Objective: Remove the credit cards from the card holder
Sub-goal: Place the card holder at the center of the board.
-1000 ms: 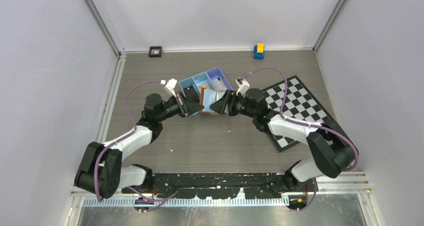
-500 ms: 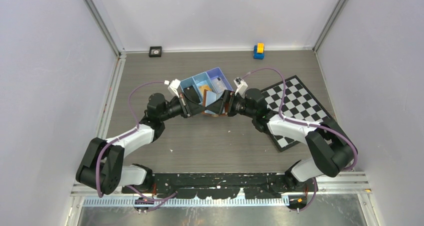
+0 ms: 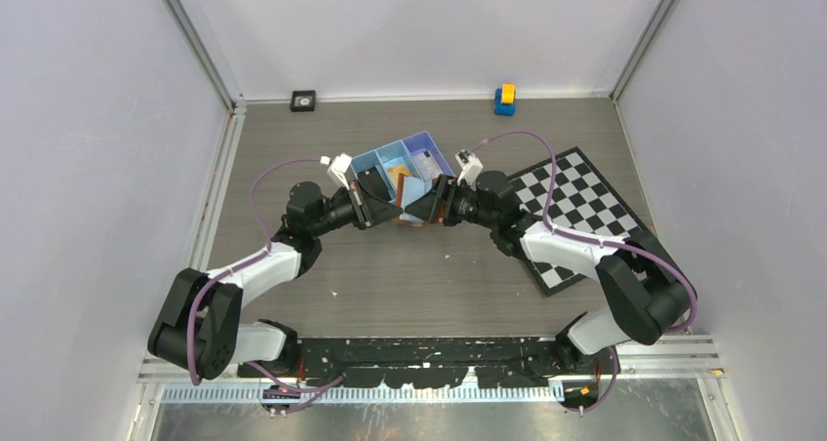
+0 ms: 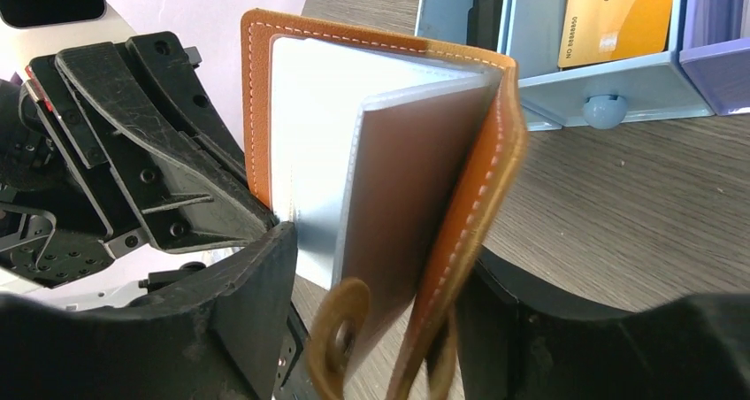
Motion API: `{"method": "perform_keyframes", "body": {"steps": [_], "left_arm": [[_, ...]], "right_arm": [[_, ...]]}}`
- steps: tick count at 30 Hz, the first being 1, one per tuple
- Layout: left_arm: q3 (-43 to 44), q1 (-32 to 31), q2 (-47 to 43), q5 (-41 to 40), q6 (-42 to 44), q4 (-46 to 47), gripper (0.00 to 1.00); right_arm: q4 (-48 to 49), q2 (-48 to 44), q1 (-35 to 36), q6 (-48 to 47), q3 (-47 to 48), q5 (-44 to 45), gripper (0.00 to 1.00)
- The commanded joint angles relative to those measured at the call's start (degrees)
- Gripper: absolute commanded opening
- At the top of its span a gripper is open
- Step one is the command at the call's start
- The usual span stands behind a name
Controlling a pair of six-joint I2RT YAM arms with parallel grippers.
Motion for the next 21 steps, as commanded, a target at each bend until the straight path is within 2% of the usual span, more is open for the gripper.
{"method": "perform_keyframes", "body": {"steps": [1,4,8,14,17,19,21], "left_arm": [[0.9,-0.7,-0.2,3.1,-2.1,8.4,0.00],[0.8,-0.7,0.9,3.9,-3.7,11.2,0.00],[0.8,-0.7,2.4,5.0,-6.0,14.5,0.00],[0.6,-0.7,2.0,4.6,-5.4,14.0,0.01],[0.9,-0.7,1.2,3.9,-3.9,11.1,0.20],[1.2,-0.7,0.5,1.9,-2.2,6.3,0.31],[1.8,-0.5,-0.5,0.1,-0.3,1.4,0.40]], "right_arm": [[2.0,0.1,1.0,-0.4,2.8,-1.2,0.64],[1.4,-0.6,1.0,-0.8,2.7,-0.6,0.61],[-0.4,-1.6,1.0,-1.4,2.6,1.3,0.47],[-0.5,-3.1,1.0,-1.4,1.7,3.4,0.37],[-0.5,-3.6,1.0,-1.7,1.7,3.0,0.30],[-0.8,-3.6,1.0,-2.2,2.0,2.3,0.24],[-0.9,-3.6,1.0,-2.4,2.2,1.9,0.23]]}}
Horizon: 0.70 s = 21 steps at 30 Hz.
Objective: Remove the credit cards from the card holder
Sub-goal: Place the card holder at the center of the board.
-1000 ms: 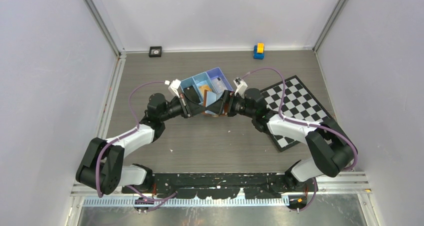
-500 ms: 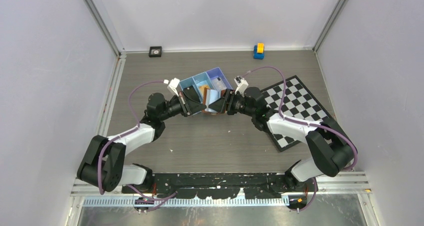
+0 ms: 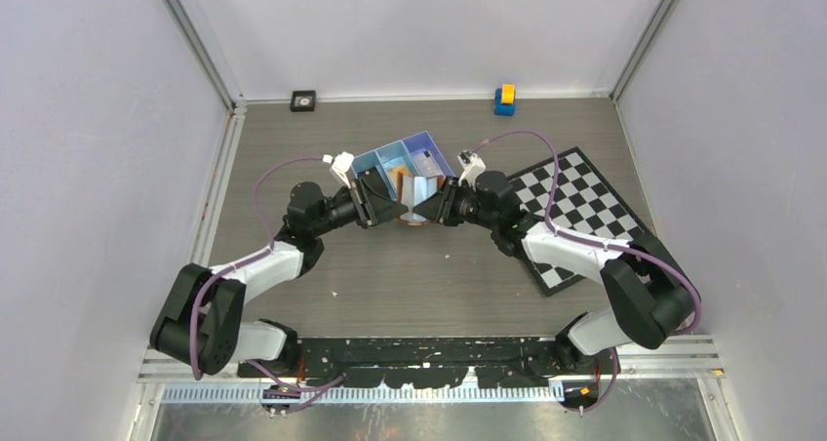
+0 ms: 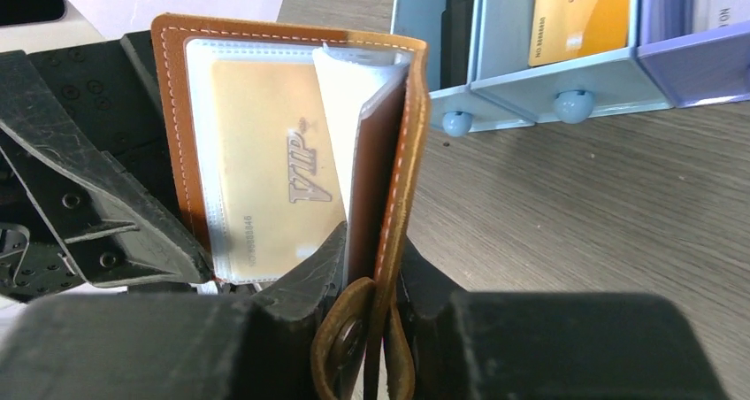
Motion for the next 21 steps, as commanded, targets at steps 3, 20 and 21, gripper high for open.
{"method": "perform_keyframes", "body": {"steps": [3,20,21], "left_arm": [[2.8,-0.4,-3.2,-3.3,5.6,-9.9,0.50],[3.5,0.8,-9.5,-14.5,11.5,-25.1,0.00],[3.7,0.8,-9.8,-14.8,11.9,-25.7,0.00]], "right_arm": [[2.2,-2.6,1.0,-1.3,1.8,-2.0,0.22],[-11.7,-13.1,0.3,-4.4,-0.1,22.9,0.68],[-11.2,-14.2,0.2,-5.1,-0.5,22.7,0.68]]}}
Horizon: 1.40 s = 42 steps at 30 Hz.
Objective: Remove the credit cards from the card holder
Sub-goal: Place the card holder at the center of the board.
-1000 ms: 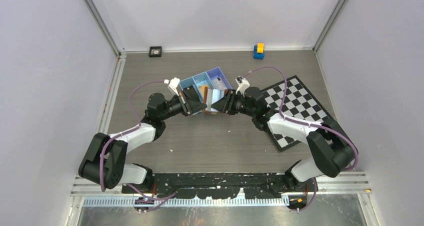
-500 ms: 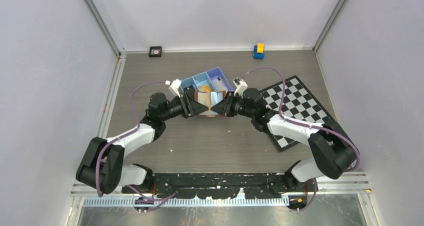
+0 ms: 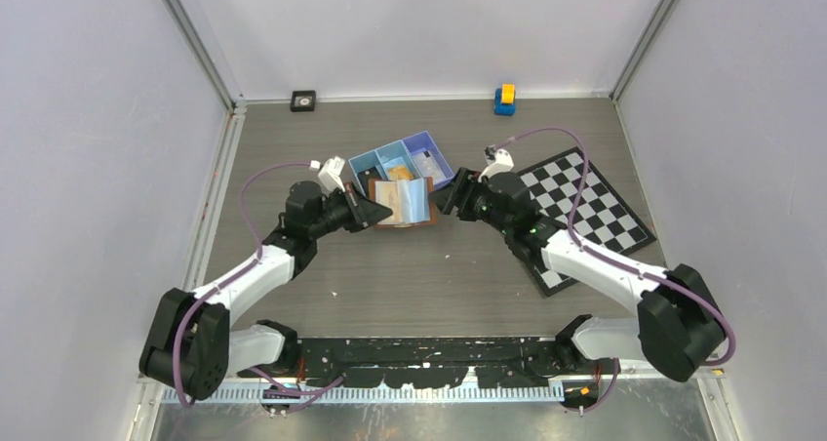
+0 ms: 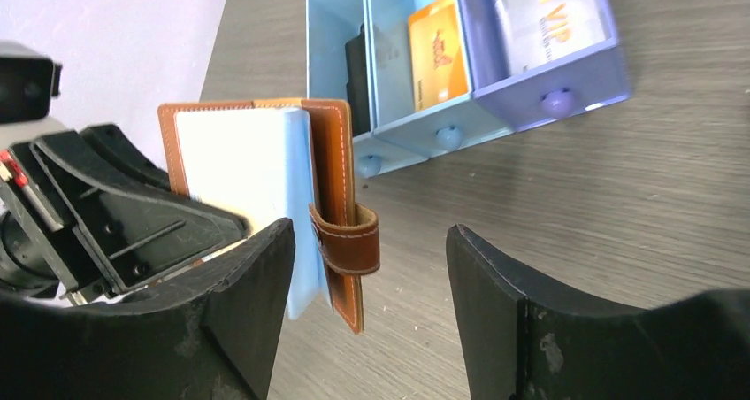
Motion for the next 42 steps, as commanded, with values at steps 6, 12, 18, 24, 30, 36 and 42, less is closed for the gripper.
{"method": "perform_keyframes", "body": {"steps": [6,12,18,24,30,36,42], "left_arm": [[3.2,0.3,-1.9,-4.7,3.5,-6.1,0.00],[3.8,-0.1,1.5,0.0,2.4,-2.2,0.00],[2.8,-1.4,3.6,6.5,-0.8,7.6,0.00],[2.4,-1.3,4.3,7.3,-2.2,9.9,0.00],[3.5,-1.2,2.6,2.6,0.8,1.6,0.00],[3.4,-1.2,1.0,0.9,1.8,0.1,0.00],[3.6,-1.2,2.0,1.9,1.7,0.7,0.00]], "right_arm": [[5.2,-8.7,0.1,-5.9,-2.1,-3.1,0.66],[10.6,-2.9,3.0,-5.8,0.4,-15.6,0.54],[8.9,5.2,4.5,-5.1,4.6,-18.1,0.37],[-3.4,8.4,4.2,-5.3,9.0,-6.6,0.31],[-12.2,3.5,2.9,-4.1,8.5,14.9,0.33],[-5.9,-5.8,2.9,-5.5,1.9,18.2,0.41],[2.4,-9.6,2.9,-9.0,-1.0,3.3,0.47]]}}
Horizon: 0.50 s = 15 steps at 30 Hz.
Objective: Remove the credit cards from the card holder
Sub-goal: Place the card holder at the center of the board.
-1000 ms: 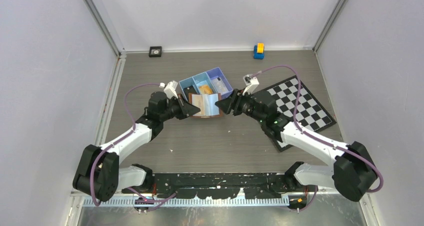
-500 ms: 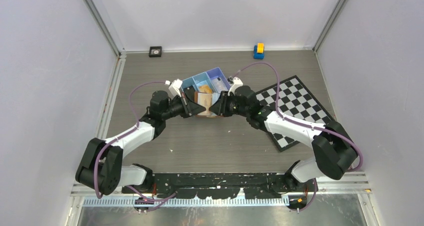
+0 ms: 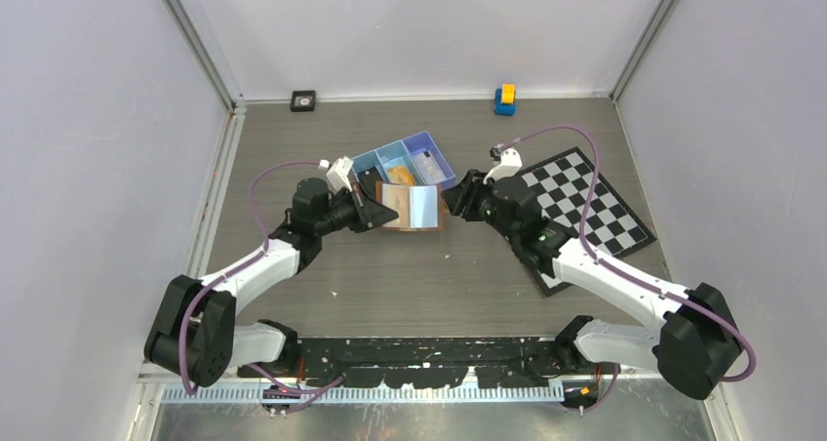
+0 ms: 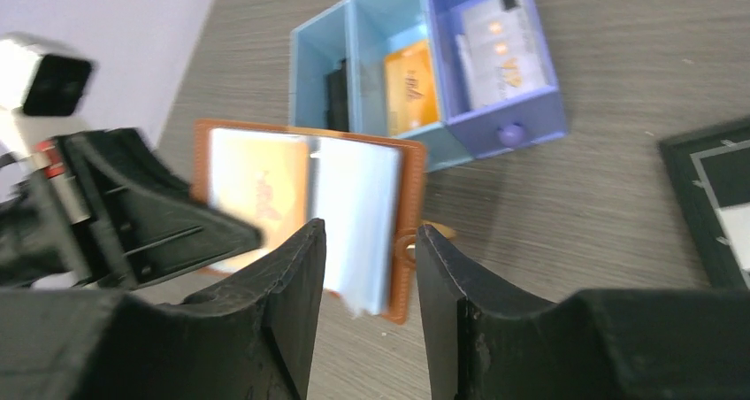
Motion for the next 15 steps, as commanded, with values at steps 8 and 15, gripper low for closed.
{"method": "perform_keyframes", "body": {"steps": [8,15], "left_arm": [[0.9,0.0,0.6,5.5,-2.1,9.2,0.00],[-0.9,0.0,4.5,12.2,-9.6,24.0,0.00]], "right_arm": [[15.9,8.3,0.2,2.5,2.0,-27.2,0.44],[18.2,14.4,-5.1,10.0,2.4,-31.5,0.39]]}}
